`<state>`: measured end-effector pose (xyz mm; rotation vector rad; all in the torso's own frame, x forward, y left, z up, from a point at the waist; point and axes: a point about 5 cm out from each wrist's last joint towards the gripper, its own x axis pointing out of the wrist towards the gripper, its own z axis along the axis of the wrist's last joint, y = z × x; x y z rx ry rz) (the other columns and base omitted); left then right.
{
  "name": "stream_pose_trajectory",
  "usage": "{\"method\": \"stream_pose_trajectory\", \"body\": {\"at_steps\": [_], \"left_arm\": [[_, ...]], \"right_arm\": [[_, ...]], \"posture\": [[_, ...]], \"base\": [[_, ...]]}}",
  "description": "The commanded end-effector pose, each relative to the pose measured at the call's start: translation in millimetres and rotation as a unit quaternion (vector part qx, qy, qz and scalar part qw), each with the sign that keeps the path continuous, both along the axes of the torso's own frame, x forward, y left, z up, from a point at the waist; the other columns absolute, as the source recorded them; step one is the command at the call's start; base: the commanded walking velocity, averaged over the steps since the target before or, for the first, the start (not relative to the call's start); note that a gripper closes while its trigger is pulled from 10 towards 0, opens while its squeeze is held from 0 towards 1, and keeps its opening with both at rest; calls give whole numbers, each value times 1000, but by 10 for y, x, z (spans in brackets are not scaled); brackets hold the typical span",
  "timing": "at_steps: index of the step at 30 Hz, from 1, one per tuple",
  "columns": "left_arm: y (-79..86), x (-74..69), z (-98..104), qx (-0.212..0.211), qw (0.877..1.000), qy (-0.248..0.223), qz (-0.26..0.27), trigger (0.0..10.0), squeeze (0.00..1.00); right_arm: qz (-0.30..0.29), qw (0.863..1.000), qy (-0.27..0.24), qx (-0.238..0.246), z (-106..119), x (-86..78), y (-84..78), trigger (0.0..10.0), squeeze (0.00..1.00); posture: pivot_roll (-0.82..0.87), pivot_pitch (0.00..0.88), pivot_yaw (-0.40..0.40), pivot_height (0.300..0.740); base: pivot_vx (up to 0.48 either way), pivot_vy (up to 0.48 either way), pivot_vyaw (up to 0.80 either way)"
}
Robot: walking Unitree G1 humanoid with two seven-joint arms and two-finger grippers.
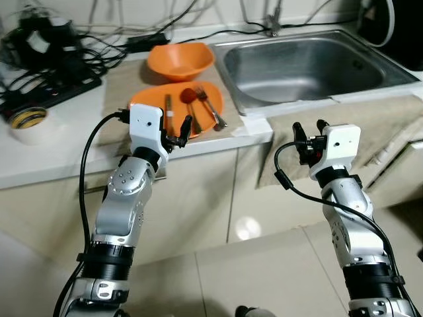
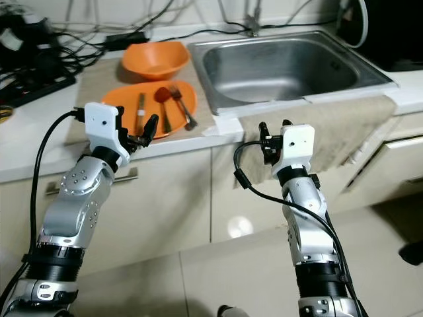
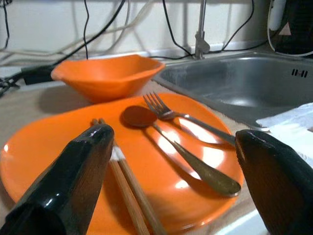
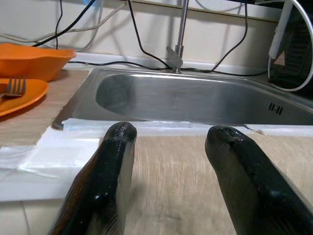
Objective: Kitchen organization
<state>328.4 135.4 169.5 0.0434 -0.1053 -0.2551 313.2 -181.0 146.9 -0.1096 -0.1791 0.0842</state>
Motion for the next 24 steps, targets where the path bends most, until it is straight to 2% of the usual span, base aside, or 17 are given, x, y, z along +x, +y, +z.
{"method": "stream_pose_trajectory", "body": {"at_steps": [1, 6, 21, 24], "left_arm": [[49, -14, 22, 6, 1000, -3, 11, 10000, 0], [58, -22, 8, 6, 1000, -1, 15, 10000, 0], [36, -43, -6, 8, 1000, -2, 17, 10000, 0], [66, -42, 18, -5, 999, -8, 33, 10000, 0]], "right_arm": [[11, 1000, -2, 1, 20, 5, 47, 10000, 0], [26, 999, 0, -23, 16, -8, 99, 10000, 0], [30, 999, 5, -13, -13, -18, 105, 10000, 0], [27, 1000, 2, -14, -12, -19, 98, 10000, 0]], "posture": [[3, 0, 39, 740], [4, 0, 35, 740], [5, 0, 35, 740], [5, 0, 36, 740]], "base": [[0, 0, 0], [0, 0, 0], [0, 0, 0], [0, -480, 0]]}}
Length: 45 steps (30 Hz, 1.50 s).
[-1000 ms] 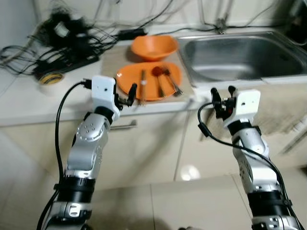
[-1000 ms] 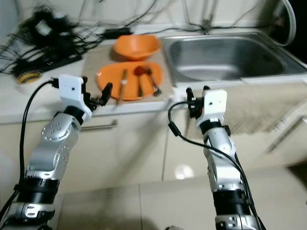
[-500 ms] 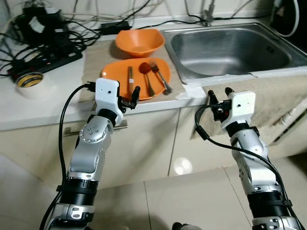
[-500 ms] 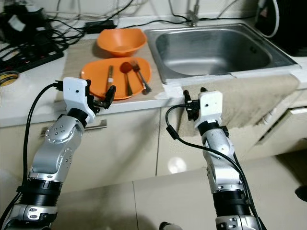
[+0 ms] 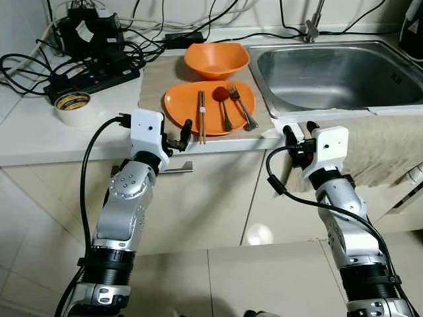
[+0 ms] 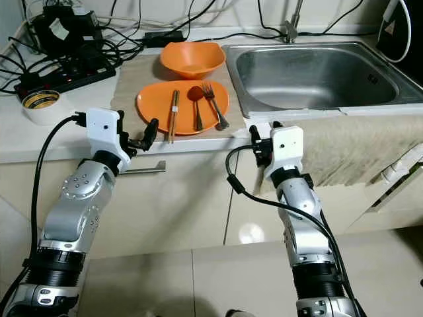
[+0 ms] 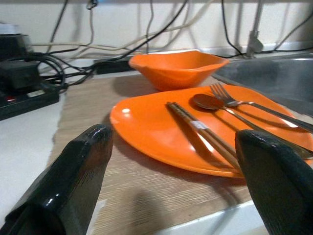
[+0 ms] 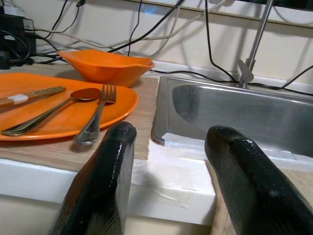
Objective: Kitchen organization
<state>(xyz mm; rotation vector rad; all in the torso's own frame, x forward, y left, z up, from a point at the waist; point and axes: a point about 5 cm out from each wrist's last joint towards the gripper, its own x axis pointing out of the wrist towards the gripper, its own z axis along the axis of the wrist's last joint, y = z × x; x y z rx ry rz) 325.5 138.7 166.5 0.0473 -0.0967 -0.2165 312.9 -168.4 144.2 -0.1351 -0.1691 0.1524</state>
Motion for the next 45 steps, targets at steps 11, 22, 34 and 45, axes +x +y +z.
{"method": "stream_pose_trajectory", "body": {"at_steps": [11, 22, 34, 45], "left_arm": [[35, 0, 117, -13, 999, -29, 39, 10000, 0], [13, 28, 104, 0, 998, -22, 56, 10000, 0], [-5, 8, 169, 10, 997, -43, 68, 10000, 0], [-37, 8, 213, 5, 997, -51, 62, 10000, 0]], "right_arm": [[-2, 1000, -1, 1, -12, -17, -15, 10000, 0], [5, 1000, 2, 1, -34, -7, 30, 10000, 0], [7, 1000, 4, 3, -53, -18, 48, 10000, 0], [10, 1000, 9, 1, -93, -20, 64, 10000, 0]], "posture": [[5, 0, 33, 740], [10, 0, 35, 740], [12, 0, 36, 740], [18, 0, 37, 740]], "base": [[0, -480, 0], [26, -415, 0], [200, 0, 0], [475, 0, 0]]}}
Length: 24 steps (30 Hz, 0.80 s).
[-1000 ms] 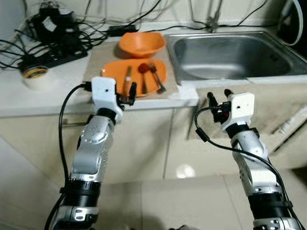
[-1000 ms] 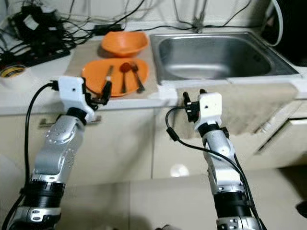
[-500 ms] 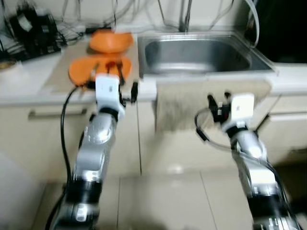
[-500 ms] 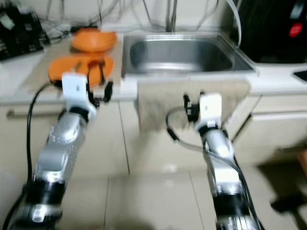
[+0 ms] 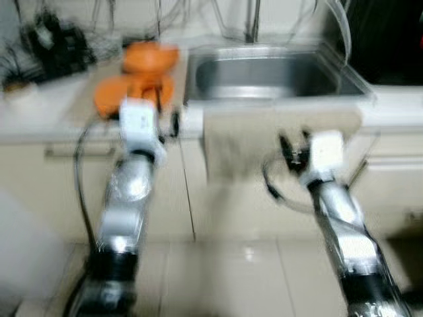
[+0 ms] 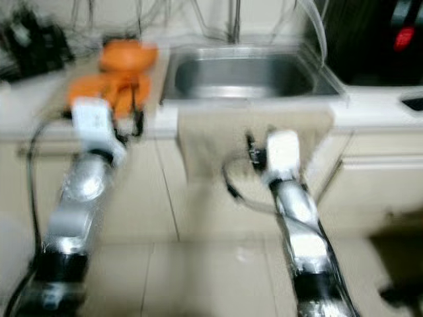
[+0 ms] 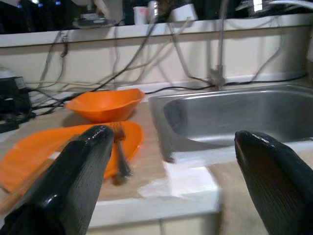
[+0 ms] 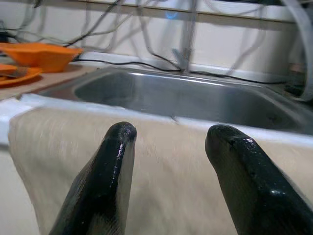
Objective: Kitchen organization
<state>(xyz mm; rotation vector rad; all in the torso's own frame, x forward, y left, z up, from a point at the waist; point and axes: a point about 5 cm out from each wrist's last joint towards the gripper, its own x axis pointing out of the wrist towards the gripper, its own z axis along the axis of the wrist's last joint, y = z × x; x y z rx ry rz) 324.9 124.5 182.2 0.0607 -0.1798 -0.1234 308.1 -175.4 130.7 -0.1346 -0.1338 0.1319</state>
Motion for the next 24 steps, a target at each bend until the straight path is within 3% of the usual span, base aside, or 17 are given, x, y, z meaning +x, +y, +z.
{"method": "stream_pose_trajectory", "body": {"at_steps": [1, 13, 18, 24], "left_arm": [[102, 12, 56, 5, 1000, -8, 16, 10000, 0], [84, 9, 75, -6, 1000, -8, 19, 10000, 0], [147, 20, 123, -25, 998, -14, 52, 10000, 0], [99, 12, 130, -25, 999, -14, 42, 10000, 0]], "right_arm": [[22, 1000, -8, 1, 38, 27, 136, 10000, 0], [20, 1000, 2, -1, -32, 12, 115, 10000, 0], [21, 1000, 1, -2, -30, 12, 120, 10000, 0], [25, 1000, -1, -3, -23, 12, 121, 10000, 0]], "posture": [[18, 0, 37, 740], [17, 0, 37, 740], [18, 0, 36, 740], [20, 0, 34, 740]], "base": [[461, 0, 0], [455, 0, 0], [286, 348, 0], [0, 480, 0]]}}
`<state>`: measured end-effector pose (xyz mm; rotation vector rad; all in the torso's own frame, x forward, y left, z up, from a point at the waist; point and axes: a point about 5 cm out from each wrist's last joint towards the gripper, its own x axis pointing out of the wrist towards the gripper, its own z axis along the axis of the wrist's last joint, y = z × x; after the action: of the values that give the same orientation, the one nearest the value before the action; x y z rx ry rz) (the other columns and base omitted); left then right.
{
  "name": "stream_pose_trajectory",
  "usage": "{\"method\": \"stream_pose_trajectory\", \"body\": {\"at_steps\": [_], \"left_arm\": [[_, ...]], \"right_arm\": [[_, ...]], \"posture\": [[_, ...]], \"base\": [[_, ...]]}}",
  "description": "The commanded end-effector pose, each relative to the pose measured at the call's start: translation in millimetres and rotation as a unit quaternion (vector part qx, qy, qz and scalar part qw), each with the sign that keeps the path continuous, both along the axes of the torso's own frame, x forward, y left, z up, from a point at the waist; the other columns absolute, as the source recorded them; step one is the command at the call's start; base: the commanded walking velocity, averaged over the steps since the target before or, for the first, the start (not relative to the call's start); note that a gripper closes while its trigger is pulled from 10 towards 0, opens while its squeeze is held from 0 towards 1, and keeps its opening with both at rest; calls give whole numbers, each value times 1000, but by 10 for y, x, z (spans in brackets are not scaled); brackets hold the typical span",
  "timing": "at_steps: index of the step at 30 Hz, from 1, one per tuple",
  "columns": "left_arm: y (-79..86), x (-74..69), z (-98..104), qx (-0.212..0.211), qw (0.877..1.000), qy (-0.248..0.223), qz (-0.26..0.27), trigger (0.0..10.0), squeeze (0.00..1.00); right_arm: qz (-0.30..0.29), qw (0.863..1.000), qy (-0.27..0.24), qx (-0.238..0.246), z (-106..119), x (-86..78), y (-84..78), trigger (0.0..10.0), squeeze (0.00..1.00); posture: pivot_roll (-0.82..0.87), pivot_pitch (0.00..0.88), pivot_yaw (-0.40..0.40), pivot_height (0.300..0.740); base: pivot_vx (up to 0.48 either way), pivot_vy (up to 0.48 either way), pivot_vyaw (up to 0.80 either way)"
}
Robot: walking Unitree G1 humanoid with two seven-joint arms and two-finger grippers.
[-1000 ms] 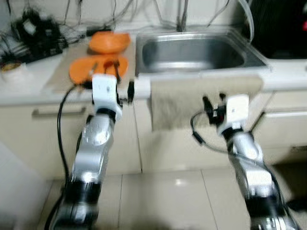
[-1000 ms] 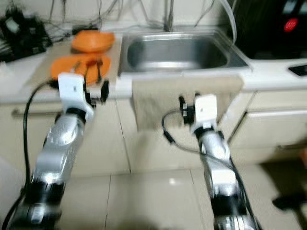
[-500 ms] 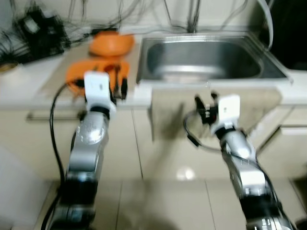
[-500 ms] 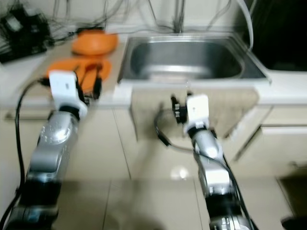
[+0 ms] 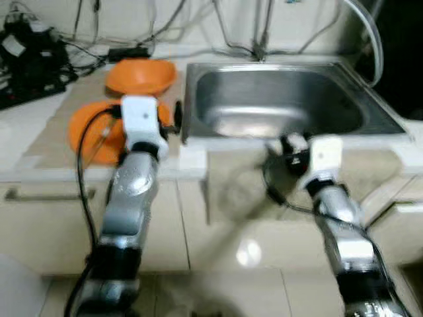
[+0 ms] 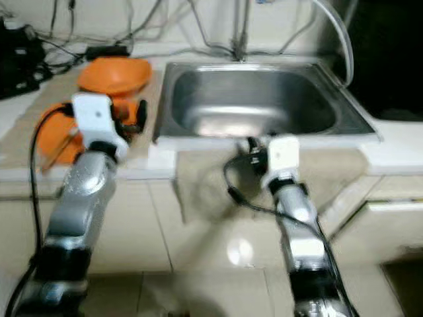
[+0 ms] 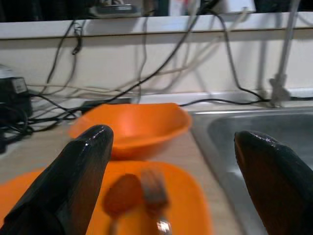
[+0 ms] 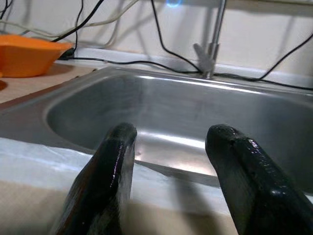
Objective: Kitchen organization
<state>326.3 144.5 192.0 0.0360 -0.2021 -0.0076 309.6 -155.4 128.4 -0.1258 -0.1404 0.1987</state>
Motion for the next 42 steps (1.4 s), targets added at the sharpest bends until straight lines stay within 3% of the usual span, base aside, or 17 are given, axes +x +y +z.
{"method": "stream_pose_trajectory", "body": {"at_steps": [1, 8, 31, 42], "left_arm": [[-114, -8, 30, -9, 1000, -3, -16, 10000, 0], [-155, -16, 34, 25, 1000, -4, -19, 10000, 0], [-227, -25, 33, 64, 997, 4, -35, 10000, 0], [-300, -60, 112, 73, 996, -21, -56, 10000, 0]], "right_arm": [[-9, 1000, 1, -5, -1, -1, -80, 10000, 0], [-6, 1000, 2, -5, -9, 1, -75, 10000, 0], [-9, 1000, 9, -2, -51, -38, -51, 10000, 0], [-4, 1000, 12, -3, -72, -20, -28, 10000, 0]], "posture": [[21, 0, 33, 740], [24, 0, 29, 740], [19, 0, 42, 740], [27, 0, 40, 740]], "base": [[0, 480, 0], [0, 205, 0], [0, 0, 0], [471, 0, 0]]}}
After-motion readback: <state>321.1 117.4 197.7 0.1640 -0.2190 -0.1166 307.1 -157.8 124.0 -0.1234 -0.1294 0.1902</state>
